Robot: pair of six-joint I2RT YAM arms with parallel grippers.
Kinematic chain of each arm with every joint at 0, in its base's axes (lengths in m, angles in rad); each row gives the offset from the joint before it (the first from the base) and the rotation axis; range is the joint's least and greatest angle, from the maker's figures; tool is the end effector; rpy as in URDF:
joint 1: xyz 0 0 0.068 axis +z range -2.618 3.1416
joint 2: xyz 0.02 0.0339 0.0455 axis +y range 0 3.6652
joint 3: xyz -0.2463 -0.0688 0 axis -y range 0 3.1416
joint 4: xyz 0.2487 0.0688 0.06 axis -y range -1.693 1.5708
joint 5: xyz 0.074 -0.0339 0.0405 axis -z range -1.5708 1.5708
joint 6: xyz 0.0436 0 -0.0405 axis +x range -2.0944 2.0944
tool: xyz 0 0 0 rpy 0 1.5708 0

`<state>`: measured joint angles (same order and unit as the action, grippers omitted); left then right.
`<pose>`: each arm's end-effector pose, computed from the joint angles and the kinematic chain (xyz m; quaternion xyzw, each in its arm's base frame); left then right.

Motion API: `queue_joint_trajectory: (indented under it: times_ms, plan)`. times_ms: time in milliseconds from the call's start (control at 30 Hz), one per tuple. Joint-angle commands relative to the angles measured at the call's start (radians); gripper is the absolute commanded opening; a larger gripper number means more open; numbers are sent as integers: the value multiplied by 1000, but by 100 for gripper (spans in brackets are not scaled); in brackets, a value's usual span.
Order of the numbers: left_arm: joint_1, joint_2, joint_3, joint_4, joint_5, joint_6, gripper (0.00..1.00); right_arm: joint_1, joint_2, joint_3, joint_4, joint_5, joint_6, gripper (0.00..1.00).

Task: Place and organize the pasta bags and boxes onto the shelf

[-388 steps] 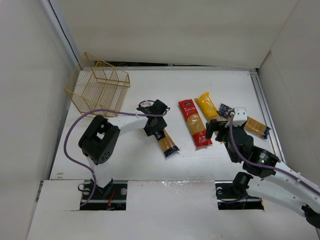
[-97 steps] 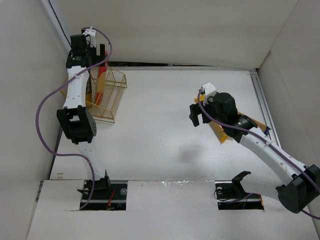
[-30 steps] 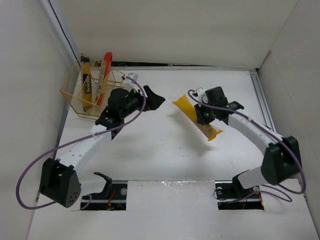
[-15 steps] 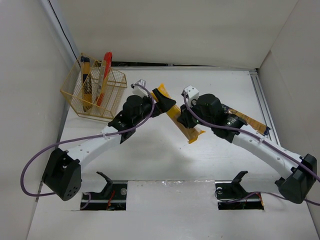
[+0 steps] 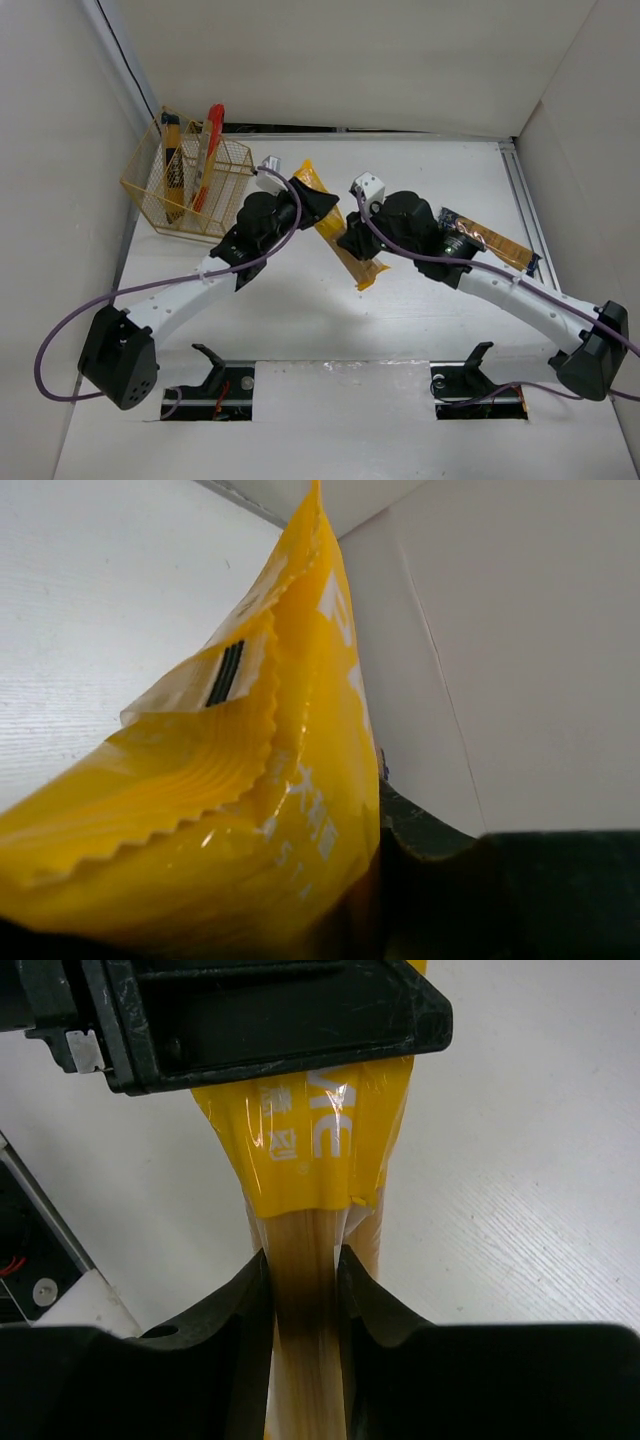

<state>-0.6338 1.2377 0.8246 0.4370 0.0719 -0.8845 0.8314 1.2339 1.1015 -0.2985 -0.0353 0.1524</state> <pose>0.2470 -0.1854 0.3042 -0.0618 0.6959 -0.5104 0.5014 0.2009 0.2226 0.3235 -0.2893 0.7906 0.2679 0.4685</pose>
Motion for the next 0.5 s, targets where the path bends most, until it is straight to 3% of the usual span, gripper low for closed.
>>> queue_joint_trajectory:
  times_ms: [0,100,167,200,300,467]
  plan:
    - [-7,-93,-13,33,-21,104,0,-2,9,124,239,-9,-17,27]
    - [-7,-122,105,-137,-174,223,0,-2,39,161,239,-63,-68,61]
    - [3,-135,187,-213,-242,281,0,-2,51,175,239,-107,-79,93]
    - [28,-135,202,-213,-259,313,0,-2,62,187,239,-127,-106,100]
    - [107,-161,258,-192,-235,401,0,-2,73,198,239,-218,-117,100]
    - [363,-101,422,-270,-123,514,0,-2,64,172,230,-227,-151,100]
